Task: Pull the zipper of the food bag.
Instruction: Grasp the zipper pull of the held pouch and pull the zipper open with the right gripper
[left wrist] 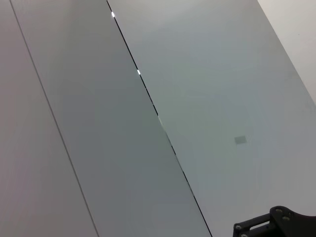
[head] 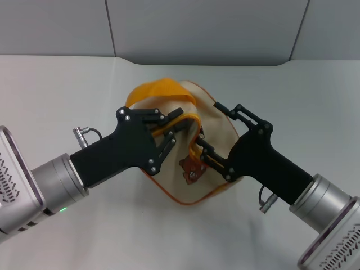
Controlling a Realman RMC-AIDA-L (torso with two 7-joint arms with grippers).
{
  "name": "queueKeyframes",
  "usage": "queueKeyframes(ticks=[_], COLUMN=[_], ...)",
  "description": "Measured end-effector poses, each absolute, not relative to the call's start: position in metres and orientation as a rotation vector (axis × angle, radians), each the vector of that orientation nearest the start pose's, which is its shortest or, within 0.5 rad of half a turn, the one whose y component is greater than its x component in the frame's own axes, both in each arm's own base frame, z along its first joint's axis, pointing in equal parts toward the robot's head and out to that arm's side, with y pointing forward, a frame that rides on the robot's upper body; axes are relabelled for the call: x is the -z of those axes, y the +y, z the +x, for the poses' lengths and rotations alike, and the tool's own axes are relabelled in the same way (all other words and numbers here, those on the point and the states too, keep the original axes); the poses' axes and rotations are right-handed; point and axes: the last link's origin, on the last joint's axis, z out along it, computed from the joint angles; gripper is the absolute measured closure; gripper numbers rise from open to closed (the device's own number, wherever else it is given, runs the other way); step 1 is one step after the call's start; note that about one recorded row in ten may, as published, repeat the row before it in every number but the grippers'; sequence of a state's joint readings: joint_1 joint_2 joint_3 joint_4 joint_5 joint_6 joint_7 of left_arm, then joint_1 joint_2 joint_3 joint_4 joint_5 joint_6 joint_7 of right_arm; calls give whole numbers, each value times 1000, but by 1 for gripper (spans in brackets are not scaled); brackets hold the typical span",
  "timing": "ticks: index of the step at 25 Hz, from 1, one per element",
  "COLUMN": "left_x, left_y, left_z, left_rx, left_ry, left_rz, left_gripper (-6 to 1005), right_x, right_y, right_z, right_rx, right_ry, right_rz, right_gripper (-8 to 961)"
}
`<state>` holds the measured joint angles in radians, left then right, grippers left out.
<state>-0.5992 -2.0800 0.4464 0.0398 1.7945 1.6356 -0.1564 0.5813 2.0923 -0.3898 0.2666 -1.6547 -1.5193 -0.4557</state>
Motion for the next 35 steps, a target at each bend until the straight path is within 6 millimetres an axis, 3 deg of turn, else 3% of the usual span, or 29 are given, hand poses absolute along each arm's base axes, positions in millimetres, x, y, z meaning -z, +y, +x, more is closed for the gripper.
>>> queueKeyframes(ticks=[9,14,25,27,30,31,32,35], left_x=[55,55,55,55,54,54,54,53], left_y=[298,298,298,298,298,298,298,297], left_z=[-231,-231,-232,-232,-232,-232,-232,-234], left_rx=[1016,1017,1018,1018,1018,1017,1017,1014], left_ry=[297,297,294,292,290,288,286,280], left_rz=[-2287,-2287,-2284,-2281,-2278,-2276,-2273,-2271], left_gripper=[904,904,905,905,905,904,904,904], right_x=[94,96,95,95,96,96,96,92], right_y=[277,277,276,273,263,251,251,234], right_z=[229,230,232,236,250,267,267,296], right_rx=[-733,-721,-715,-706,-665,-604,-604,-498], right_ry=[-449,-447,-438,-423,-371,-320,-320,-220], right_rz=[-2047,-2057,-2054,-2056,-2065,-2072,-2072,-2068], right_gripper=[512,752,953,955,955,955,955,954])
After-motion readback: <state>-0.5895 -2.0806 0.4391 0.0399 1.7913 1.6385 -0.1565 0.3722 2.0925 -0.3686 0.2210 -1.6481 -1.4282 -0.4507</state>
